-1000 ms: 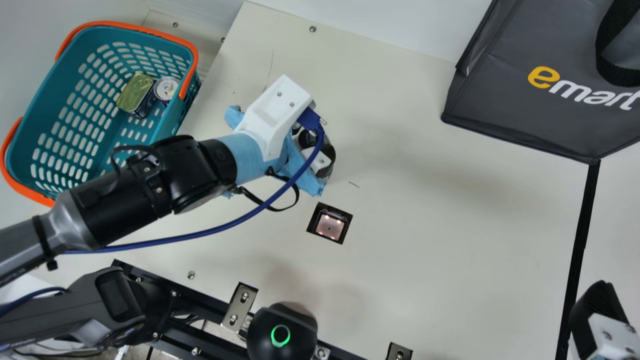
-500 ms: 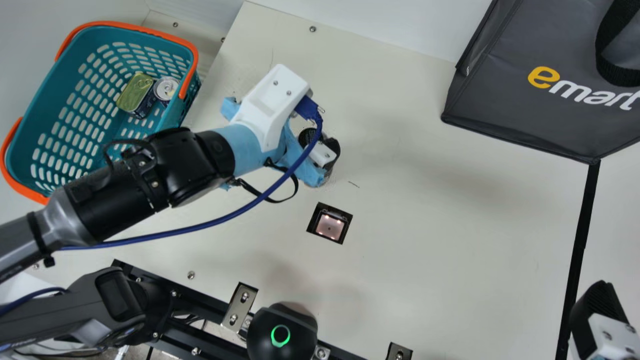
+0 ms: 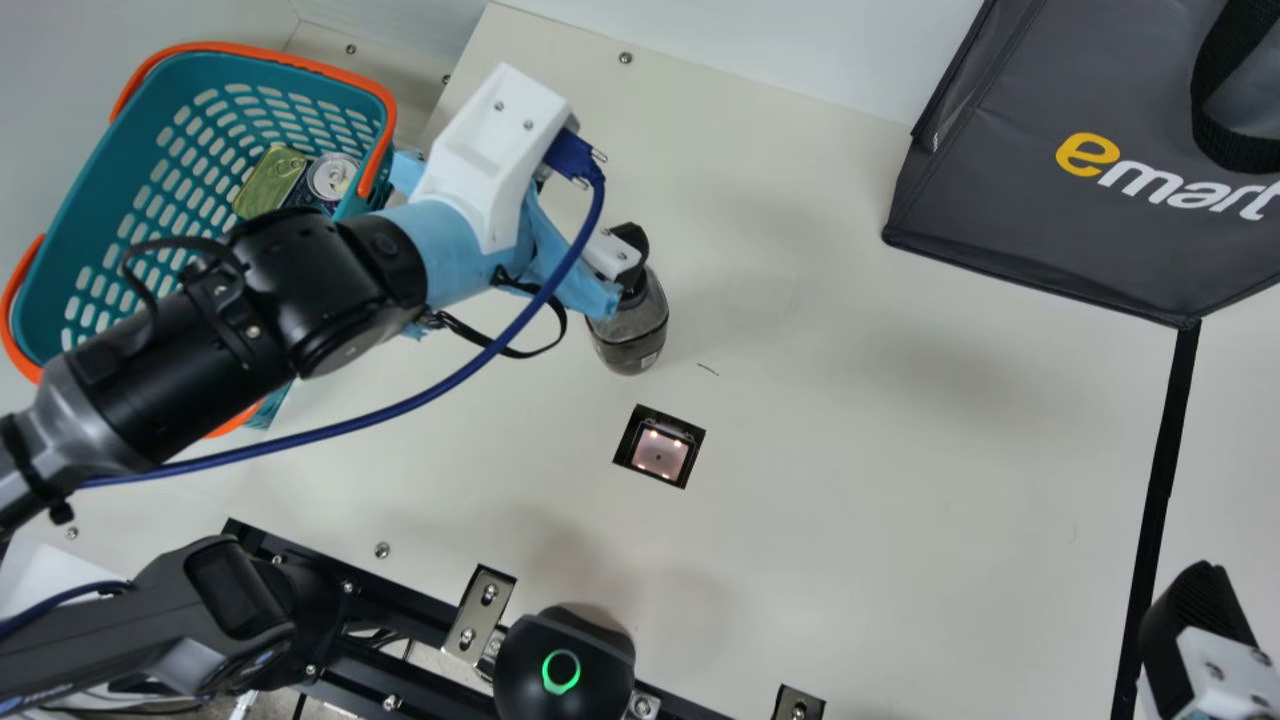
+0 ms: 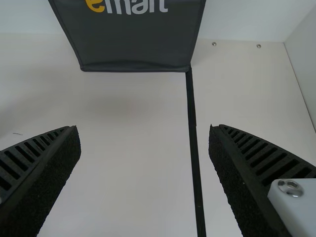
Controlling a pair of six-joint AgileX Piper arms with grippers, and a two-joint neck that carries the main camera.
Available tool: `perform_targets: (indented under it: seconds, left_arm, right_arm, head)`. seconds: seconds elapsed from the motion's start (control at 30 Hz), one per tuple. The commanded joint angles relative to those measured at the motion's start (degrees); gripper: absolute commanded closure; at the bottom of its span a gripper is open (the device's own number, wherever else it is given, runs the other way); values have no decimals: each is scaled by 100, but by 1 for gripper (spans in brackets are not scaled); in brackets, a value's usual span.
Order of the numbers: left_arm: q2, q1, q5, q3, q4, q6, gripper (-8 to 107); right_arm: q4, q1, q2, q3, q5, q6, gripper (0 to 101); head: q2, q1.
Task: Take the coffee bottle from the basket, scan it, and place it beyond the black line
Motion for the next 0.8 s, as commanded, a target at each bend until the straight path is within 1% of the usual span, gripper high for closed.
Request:
perform_targets:
  seconds: [0.0,0.4,0.77]
  left_arm:
    - [-47,79,28,4,-16,42,9]
    - [-423,710,183,94,-207,396,9]
    - [-730,1295,209,266,-342,746,9]
  right_arm:
    - [0,0,0,0,0,0,10]
    - [0,0,0,0,0,0,10]
    - [0,0,0,0,0,0,10]
  head:
    - [14,-148]
    - [14,-148]
    - [14,-148]
